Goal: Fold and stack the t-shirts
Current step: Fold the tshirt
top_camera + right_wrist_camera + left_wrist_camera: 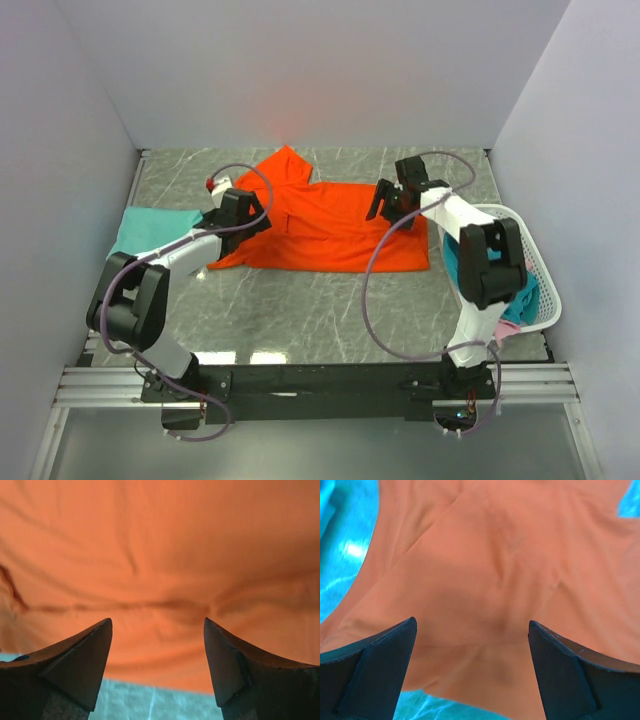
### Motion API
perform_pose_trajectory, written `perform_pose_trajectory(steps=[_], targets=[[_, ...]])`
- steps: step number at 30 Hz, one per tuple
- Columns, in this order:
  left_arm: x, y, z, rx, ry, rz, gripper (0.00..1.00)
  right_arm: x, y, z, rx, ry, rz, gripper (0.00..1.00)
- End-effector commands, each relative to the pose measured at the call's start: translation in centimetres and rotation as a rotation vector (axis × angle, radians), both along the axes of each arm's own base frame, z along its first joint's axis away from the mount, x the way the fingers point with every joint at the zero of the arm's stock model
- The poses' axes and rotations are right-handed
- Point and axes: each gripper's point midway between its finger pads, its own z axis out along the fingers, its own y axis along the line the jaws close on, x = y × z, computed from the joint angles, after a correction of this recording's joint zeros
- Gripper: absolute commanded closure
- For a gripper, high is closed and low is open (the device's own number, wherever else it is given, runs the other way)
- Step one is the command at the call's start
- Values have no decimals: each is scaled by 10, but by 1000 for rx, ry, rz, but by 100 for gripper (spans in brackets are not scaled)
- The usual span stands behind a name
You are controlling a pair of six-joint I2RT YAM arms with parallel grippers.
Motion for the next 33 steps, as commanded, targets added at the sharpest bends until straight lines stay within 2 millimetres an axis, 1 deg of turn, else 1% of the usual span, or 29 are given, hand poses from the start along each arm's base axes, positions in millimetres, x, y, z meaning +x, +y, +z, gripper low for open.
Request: perform_pose_trajectory(steps=[1,3,5,9,12,14,15,16,17,18,22,24,26,28,33], targets=[[7,5,13,-29,-51,50,1,28,6,3,10,-12,-9,21],[7,8,11,-29,-43,60,0,33,6,0,7,-15,-18,21],[7,7,10,-38,-44,52,1,39,3,1,-10,-23,-24,21],[7,5,5,-41,-39,42,0,44,-2,16,-31,-54,-25,21],[5,5,-7,-39,-8,42,1,36,-3,23,-31,-71,-16,21],[2,3,-17,-48,21,38,1,24,0,24,-28,-73,-8,21],[0,3,-20,-51,29,41,1,13,0,13,-36,-49,-1,21],[-1,4,-22,-49,33,45,1,9,1,16,-32,-59,4,21],[-4,6,-28,-51,46,56,1,4,3,13,-30,-50,10,21],[-6,7,-29,-49,50,59,1,-4,4,6,-29,-36,15,21],[-14,13,-38,-38,74,77,1,-13,6,-8,-27,-9,27,21],[-16,13,-42,-40,85,83,0,-10,6,-15,-38,8,23,21],[-20,16,-48,-37,102,98,0,-5,7,-18,-43,11,25,21],[-26,20,-54,-33,114,107,0,6,7,-21,-48,15,17,21],[-34,31,-55,-20,117,139,1,32,6,-23,-61,6,-5,21]])
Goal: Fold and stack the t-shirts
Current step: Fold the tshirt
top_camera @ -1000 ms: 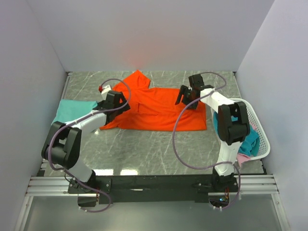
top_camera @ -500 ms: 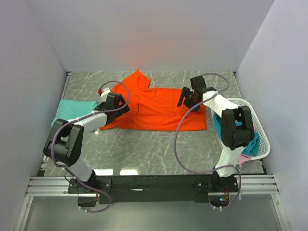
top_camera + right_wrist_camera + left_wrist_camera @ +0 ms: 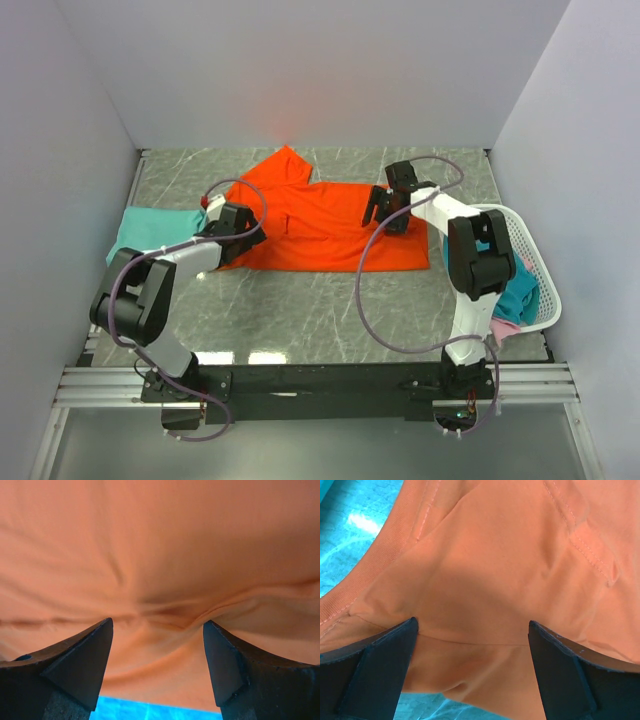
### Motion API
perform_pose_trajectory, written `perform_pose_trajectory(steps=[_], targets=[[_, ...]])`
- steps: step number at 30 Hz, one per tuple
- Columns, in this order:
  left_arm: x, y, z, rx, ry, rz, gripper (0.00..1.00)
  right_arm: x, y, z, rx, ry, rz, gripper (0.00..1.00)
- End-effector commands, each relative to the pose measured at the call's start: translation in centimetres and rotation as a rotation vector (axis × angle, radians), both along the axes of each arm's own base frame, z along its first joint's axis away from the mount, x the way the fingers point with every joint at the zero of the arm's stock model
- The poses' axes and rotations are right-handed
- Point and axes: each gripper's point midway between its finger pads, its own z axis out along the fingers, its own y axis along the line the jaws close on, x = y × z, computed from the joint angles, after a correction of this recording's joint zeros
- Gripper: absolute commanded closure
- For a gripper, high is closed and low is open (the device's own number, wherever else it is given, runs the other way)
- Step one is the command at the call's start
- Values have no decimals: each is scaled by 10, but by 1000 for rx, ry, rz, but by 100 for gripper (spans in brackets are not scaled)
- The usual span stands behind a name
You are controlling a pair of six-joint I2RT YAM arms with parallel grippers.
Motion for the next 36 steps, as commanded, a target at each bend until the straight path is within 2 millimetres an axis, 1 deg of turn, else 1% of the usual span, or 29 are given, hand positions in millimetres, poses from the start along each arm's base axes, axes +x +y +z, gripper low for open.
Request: perform_pose_trajectory(steps=[1,5,8,9,11,12,14,16,17,18,19,20,21,22,23,24,26,27,28,31,33,34,35,36], targets=[[-13,15,-7,18,25,50,1,31,-2,12,-15,-59,-20,21],[-17,21,-7,22,31,69,0,38,-11,13,-42,-48,-47,21],[-19,22,-3,16,25,70,0,38,-14,24,-50,-66,-44,21],[-18,21,4,8,7,69,1,37,-15,35,-52,-84,-43,21],[-18,20,11,-2,-7,65,1,35,-17,47,-61,-104,-48,21],[-18,19,20,-16,-30,62,1,32,-20,59,-63,-129,-54,21],[-18,18,29,-26,-52,56,1,26,-23,69,-61,-150,-64,21],[-15,17,41,-38,-81,52,0,11,-24,75,-46,-162,-73,21],[-14,16,45,-40,-89,49,1,-2,-27,63,-52,-132,-75,21],[-12,15,46,-40,-92,42,1,-5,-25,71,-35,-162,-80,21],[-7,13,51,-45,-105,40,1,-10,-25,67,-33,-156,-77,21],[-4,11,53,-41,-111,29,1,-16,-20,63,-6,-141,-58,21],[1,10,49,-36,-104,23,0,-23,-18,55,1,-119,-49,21],[9,5,54,-44,-116,14,1,-25,-16,51,4,-112,-45,21],[13,3,53,-44,-107,8,0,-26,-12,48,6,-106,-34,21],[17,0,46,-42,-83,1,1,-29,-10,40,1,-86,-22,21],[26,-9,46,-64,-98,-28,1,-31,-3,33,4,-74,-3,21],[28,-11,37,-67,-83,-34,1,-28,-1,26,5,-70,7,21],[29,-12,34,-70,-76,-37,0,-29,1,21,9,-53,8,21],[27,-14,17,-75,-28,-31,1,-30,7,4,20,-14,17,21],[23,-15,8,-77,-1,-42,1,-36,7,-5,20,12,25,21],[17,-15,1,-81,15,-43,1,-39,6,-8,18,19,24,21],[14,-16,1,-90,17,-49,1,-49,4,-14,12,37,23,21],[5,-15,-7,-93,35,-51,1,-53,0,-16,5,40,15,21]])
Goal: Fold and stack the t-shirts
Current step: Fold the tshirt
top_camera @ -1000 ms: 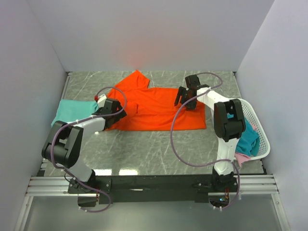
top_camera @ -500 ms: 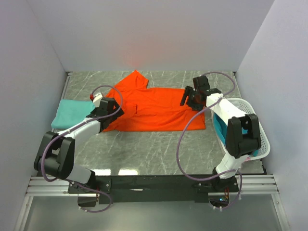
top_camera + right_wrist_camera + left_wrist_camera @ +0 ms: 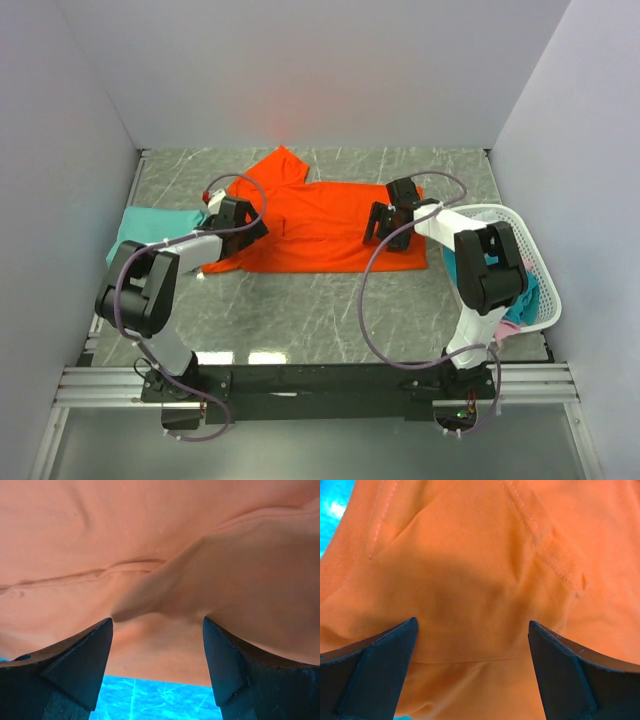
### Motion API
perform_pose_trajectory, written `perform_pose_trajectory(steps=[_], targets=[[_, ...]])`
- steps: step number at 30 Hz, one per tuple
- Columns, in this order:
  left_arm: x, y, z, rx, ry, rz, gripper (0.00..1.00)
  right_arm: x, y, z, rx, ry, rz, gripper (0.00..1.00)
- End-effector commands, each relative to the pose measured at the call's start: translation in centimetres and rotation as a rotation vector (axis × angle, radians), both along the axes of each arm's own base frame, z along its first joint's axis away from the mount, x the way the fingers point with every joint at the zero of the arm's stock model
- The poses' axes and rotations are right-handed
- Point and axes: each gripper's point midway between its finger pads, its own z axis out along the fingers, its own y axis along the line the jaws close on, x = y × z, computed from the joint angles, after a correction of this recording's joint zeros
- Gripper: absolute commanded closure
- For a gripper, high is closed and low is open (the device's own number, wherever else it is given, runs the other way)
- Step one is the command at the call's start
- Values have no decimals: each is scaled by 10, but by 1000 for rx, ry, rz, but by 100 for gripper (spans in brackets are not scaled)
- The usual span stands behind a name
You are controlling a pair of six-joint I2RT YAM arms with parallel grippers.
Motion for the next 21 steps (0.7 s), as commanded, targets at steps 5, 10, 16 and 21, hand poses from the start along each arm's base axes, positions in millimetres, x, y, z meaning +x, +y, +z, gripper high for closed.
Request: perform_pose_trajectory(steps=[5,10,16,21], targets=[[-41,8,-13,-43,42,22,1,-51,-16,-20,-22,58,-52,21],[-90,22,-27,-52,131,81,1,-90,-22,-30,-21,96,-66,21],[-144,26,-37,-132,173,141,1,-138,-27,-35,-45,121,-87,21],[-184,34,-49,-141,254,221,1,-172,-20,-39,-19,145,-73,21]])
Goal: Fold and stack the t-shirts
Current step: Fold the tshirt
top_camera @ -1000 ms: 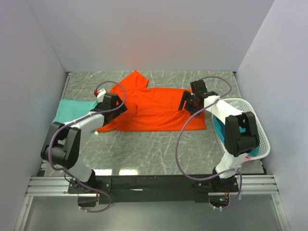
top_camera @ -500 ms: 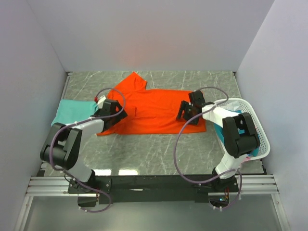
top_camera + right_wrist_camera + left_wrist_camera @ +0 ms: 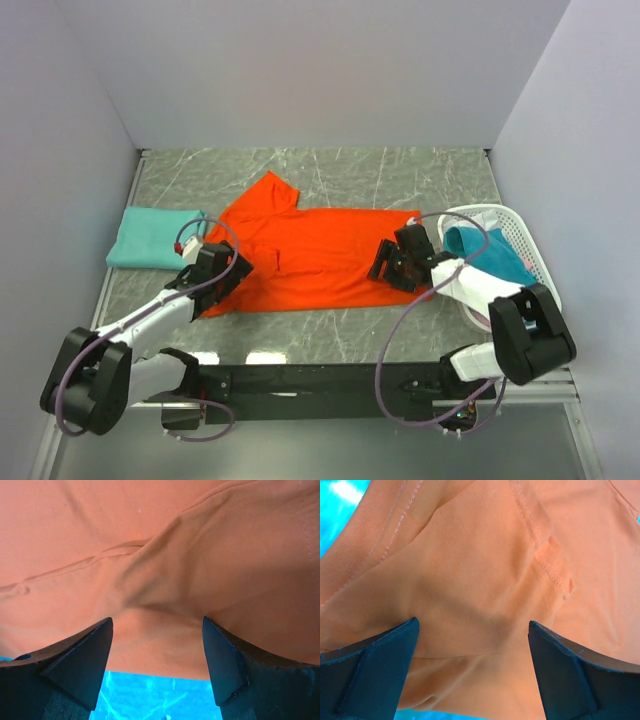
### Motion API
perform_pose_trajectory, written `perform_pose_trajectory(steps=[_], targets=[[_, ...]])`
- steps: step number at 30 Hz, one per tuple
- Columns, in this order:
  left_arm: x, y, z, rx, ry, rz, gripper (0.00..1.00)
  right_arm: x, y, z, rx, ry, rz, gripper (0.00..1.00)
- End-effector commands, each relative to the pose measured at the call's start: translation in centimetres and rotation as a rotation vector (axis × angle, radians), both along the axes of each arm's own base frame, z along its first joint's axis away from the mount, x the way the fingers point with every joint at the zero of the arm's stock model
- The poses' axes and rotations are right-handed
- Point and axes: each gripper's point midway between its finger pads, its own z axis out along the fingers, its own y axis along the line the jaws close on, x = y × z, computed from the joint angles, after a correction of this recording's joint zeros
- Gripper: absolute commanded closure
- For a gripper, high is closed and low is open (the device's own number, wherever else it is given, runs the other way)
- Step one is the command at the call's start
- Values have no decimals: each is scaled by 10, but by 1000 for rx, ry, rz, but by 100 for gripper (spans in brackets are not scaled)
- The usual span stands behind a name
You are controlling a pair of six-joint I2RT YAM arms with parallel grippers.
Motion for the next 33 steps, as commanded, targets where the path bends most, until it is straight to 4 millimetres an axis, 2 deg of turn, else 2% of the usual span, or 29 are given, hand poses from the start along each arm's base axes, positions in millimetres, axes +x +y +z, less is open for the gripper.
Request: perform_pose_trajectory(steps=[1,4,9,17,21,25,27,33], targets=[[-69,15,-48,31,276,45,0,-68,-16,-34,-54,206,-25,21],[-71,3,-44,-27,269,38,0,-81,-14,-31,-52,196,-22,21],[-83,-2,-41,-23,310,87,1,-102,-20,-33,-40,201,-32,21],[-81,0,-39,19,348,116,0,-128,-17,-25,27,206,-43,20],[-86,-4,-38,48,376,152,1,-131,-23,-17,16,189,-57,20],[-94,2,-35,110,415,229,1,-129,-28,-11,-9,176,-65,20],[-102,13,-34,158,440,290,1,-131,-28,-14,-15,183,-61,20],[-111,14,-36,111,447,326,1,-134,-22,-19,6,211,-29,20]])
